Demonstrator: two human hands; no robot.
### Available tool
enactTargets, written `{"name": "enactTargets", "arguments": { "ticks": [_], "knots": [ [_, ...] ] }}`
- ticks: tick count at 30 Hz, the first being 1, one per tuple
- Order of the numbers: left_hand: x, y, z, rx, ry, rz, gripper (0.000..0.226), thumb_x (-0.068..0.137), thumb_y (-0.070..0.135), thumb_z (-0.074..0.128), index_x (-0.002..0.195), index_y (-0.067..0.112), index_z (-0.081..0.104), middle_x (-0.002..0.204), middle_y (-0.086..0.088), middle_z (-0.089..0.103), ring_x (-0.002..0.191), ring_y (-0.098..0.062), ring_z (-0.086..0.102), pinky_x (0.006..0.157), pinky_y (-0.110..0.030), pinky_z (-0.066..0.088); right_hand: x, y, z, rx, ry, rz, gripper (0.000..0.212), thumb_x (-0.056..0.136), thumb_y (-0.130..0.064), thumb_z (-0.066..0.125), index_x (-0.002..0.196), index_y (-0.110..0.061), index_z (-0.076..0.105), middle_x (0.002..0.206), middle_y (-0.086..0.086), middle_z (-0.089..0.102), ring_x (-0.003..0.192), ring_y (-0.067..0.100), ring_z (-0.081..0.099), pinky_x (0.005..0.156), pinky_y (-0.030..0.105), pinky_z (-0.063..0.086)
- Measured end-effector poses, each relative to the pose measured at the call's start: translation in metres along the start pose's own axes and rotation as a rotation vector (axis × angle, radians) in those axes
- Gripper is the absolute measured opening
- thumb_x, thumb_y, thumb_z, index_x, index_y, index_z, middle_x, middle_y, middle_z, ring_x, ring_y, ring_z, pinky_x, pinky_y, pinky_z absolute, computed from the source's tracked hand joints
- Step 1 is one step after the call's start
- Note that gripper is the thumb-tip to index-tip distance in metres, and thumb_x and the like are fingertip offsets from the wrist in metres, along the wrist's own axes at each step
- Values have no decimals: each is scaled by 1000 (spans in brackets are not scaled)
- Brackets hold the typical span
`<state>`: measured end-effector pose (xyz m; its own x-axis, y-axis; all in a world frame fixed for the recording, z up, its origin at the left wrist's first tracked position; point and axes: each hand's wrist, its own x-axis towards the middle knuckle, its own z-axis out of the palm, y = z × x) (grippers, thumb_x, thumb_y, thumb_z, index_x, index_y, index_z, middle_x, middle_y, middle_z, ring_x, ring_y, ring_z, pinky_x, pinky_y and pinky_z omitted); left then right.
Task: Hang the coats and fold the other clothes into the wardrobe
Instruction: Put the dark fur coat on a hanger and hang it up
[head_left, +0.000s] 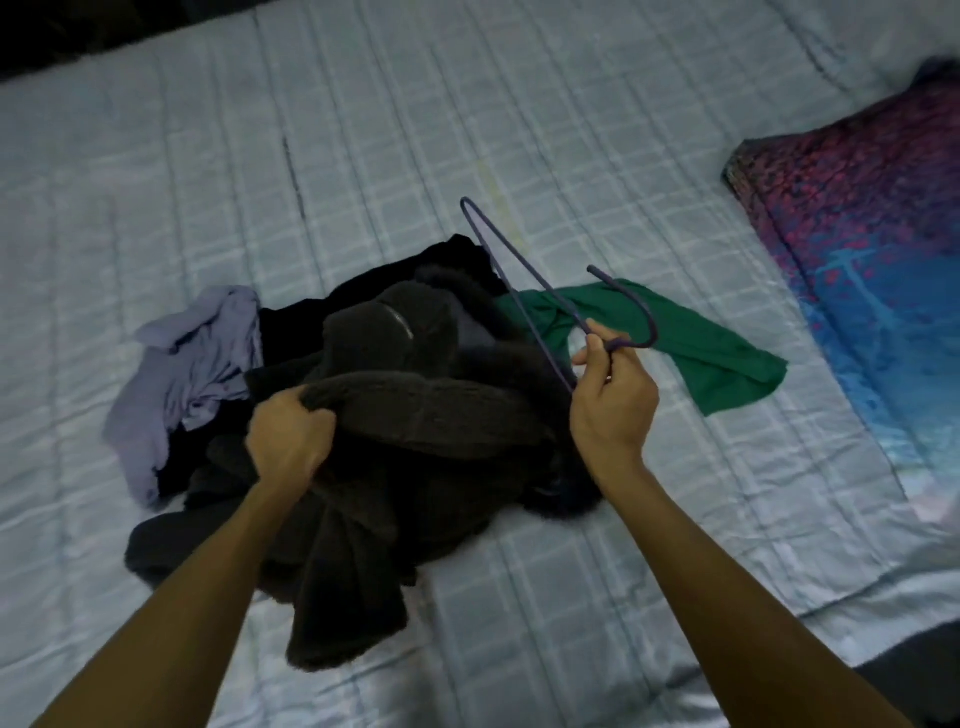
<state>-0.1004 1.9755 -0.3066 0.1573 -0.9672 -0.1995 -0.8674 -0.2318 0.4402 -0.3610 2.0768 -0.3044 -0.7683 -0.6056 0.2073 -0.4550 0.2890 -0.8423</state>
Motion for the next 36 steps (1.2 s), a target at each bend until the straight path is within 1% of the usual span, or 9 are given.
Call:
{"name": "enactTargets", "arguments": {
  "ticks": [4,9,15,20,24,27,29,33,36],
  "knots": [
    [5,-76,-56,114,47,-155,28,78,0,59,105,-6,64,99,-33,63,93,-46,60,81,-46,48,-21,-25,4,-26,-46,-3,28,97,-23,47,102,-7,70,82,-11,62,76,10,60,62,13,33],
    [29,-150,-78,414,-574,-66,46,71,6,57,116,13,63,116,-15,65,103,-31,61,90,-34,46,-57,-47,26,-26,-185,18,25,99,-20,45,106,-9,66,78,-4,63,70,16,56,59,18,28],
    [29,-50,-55,-16,-105,199,32,76,18,44,96,12,68,98,-12,69,89,-33,63,76,-35,50,-87,-51,49,-53,-353,99,26,99,-26,44,91,-11,64,65,-13,58,62,15,57,59,27,37],
    [3,37,20,48,-355,379,25,90,28,45,99,14,64,106,-15,66,98,-35,61,82,-39,50,-85,-28,48,-57,-176,227,30,99,-32,42,94,-12,64,73,-4,67,70,26,64,67,42,51],
    [-22,42,90,289,-636,185,73,83,54,55,141,17,29,147,-21,24,134,-42,27,104,-57,32,-62,-5,30,-58,-96,308,30,100,-32,41,103,-13,64,73,-6,64,69,23,63,66,47,52],
    [-36,7,118,518,-643,152,111,73,50,71,150,25,-5,156,-15,-12,143,-40,-8,105,-66,18,-52,7,19,-61,-133,282,29,101,-28,40,111,-12,63,73,-7,62,69,20,63,65,43,53],
    [-42,-25,118,657,-481,185,96,82,29,64,150,24,-4,156,-19,-7,143,-39,3,106,-60,27,-51,12,16,-55,-176,272,28,101,-28,41,109,-14,63,73,-8,62,68,20,63,64,44,53],
    [-31,-69,89,761,-259,231,74,86,16,55,149,13,16,135,-23,39,113,-37,48,86,-45,44,-59,13,15,-39,-253,245,26,100,-27,42,104,-15,64,73,-6,63,67,19,62,66,45,53],
    [-13,-61,56,411,-329,27,39,84,18,59,119,3,53,112,-24,59,100,-41,58,82,-44,50,-64,2,14,-12,-306,207,24,99,-26,44,105,-16,65,73,-7,64,68,18,63,67,42,53]
  ]
}}
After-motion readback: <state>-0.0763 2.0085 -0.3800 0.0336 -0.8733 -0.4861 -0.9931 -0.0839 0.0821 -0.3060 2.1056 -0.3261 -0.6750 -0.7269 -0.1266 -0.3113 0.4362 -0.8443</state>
